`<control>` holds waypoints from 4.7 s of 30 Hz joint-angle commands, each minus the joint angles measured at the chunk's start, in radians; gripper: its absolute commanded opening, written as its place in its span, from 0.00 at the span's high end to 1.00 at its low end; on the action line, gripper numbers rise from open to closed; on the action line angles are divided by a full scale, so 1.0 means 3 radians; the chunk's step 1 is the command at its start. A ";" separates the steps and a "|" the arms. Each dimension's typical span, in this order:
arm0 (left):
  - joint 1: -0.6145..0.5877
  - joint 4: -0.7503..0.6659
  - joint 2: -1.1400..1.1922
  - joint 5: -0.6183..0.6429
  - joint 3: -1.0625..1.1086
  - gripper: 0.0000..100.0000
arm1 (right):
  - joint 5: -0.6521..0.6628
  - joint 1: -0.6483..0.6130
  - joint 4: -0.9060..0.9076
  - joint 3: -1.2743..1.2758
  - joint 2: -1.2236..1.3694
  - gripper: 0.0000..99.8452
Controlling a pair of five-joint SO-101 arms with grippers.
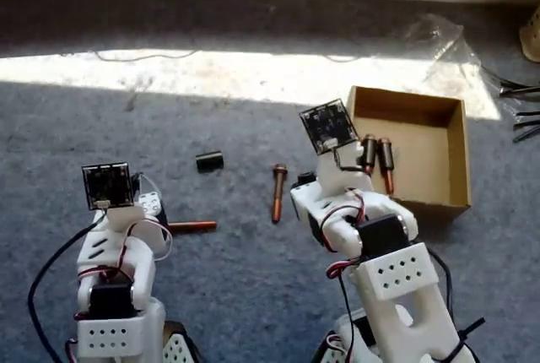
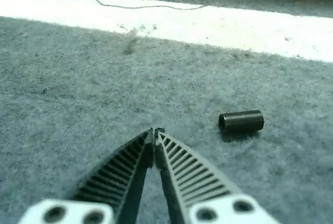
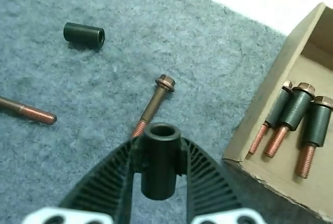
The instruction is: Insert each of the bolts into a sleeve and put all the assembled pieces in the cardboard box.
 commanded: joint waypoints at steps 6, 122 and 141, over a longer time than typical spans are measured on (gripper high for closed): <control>0.0284 0.0005 -0.0023 0.0000 0.0028 0.97 | 0.0010 0.0054 -0.0171 0.0141 -0.0090 0.99; 0.0918 0.1969 0.4887 0.2915 -0.3133 0.83 | 0.0010 0.0069 -0.0171 0.0304 -0.0090 0.99; 0.0448 0.1105 0.4882 0.3422 -0.2672 0.83 | 0.0010 0.0069 -0.0171 0.0304 -0.0090 0.99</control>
